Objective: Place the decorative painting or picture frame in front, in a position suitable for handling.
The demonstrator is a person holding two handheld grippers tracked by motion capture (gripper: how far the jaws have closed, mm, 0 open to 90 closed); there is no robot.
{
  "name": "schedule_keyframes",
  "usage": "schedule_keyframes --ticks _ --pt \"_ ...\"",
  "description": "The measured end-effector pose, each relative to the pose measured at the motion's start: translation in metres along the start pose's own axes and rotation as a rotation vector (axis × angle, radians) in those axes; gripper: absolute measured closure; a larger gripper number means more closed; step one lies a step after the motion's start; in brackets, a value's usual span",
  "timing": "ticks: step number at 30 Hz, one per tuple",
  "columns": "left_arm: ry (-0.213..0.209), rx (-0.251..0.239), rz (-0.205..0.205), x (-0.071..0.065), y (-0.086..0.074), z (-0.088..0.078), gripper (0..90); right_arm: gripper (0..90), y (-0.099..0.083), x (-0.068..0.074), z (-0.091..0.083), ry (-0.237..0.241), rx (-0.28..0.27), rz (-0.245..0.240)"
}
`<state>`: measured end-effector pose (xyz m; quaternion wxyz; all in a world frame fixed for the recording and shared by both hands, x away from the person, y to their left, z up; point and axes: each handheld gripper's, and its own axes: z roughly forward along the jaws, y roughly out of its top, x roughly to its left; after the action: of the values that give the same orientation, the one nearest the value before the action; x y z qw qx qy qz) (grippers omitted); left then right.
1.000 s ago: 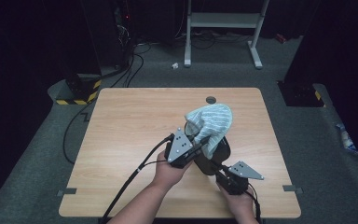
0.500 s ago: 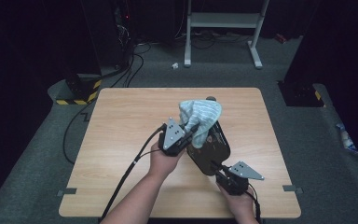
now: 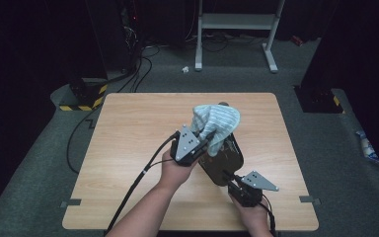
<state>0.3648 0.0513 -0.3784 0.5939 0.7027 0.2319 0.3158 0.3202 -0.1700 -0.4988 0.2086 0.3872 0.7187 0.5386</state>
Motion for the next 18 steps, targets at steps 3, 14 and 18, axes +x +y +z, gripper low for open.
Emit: schedule_keyframes --ticks 3,14,18 --pt "-0.030 -0.025 0.017 -0.014 0.004 -0.003 78.2 77.7 0.000 0.000 0.000 -0.002 0.001 -0.002" --pt "0.069 0.027 -0.038 0.030 -0.005 0.010 78.1 77.5 0.001 0.001 -0.001 0.000 -0.006 -0.002" --pt "0.112 0.075 -0.049 0.046 -0.014 0.014 78.0 77.5 0.000 0.001 -0.001 0.001 -0.006 -0.010"
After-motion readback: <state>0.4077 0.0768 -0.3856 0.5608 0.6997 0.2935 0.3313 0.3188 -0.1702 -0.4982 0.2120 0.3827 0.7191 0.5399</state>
